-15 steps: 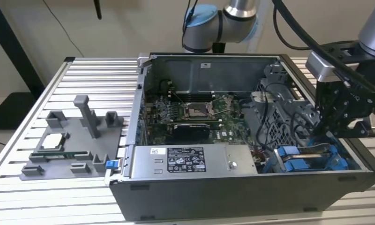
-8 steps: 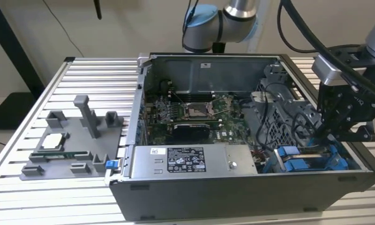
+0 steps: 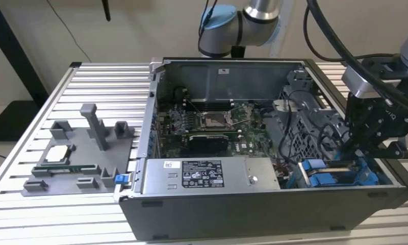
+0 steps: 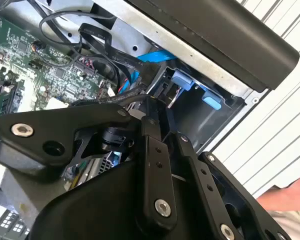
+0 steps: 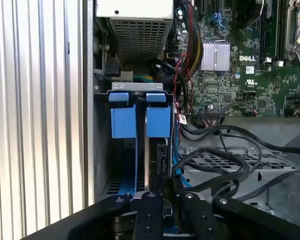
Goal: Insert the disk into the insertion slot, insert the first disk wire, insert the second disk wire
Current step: 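Insert the first disk wire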
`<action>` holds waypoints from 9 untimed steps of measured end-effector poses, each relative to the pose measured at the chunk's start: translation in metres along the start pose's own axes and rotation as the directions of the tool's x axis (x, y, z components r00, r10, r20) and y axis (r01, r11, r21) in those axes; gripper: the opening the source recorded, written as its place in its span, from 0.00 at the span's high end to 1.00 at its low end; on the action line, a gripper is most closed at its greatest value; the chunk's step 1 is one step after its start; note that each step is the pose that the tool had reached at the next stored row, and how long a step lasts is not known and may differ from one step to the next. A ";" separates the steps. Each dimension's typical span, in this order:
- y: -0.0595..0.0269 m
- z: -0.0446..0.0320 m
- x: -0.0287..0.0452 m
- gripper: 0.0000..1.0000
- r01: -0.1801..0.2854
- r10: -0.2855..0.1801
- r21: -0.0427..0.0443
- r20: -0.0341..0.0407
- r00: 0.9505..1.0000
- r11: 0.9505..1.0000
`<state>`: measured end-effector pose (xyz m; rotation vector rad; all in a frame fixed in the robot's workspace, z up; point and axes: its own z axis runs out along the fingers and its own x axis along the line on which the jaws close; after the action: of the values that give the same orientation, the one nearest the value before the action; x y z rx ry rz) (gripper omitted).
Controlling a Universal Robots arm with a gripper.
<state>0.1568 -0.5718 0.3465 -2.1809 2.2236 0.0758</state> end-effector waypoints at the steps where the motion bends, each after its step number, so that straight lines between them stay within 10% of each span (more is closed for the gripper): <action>1: -0.0003 0.0010 0.0001 1.00 0.000 0.000 -0.001 0.000 1.000 1.000; 9: -0.0023 0.0053 0.0003 1.00 0.002 -0.002 -0.002 0.000 1.000 1.000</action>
<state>0.1590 -0.5718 0.3411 -2.1837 2.2228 0.0783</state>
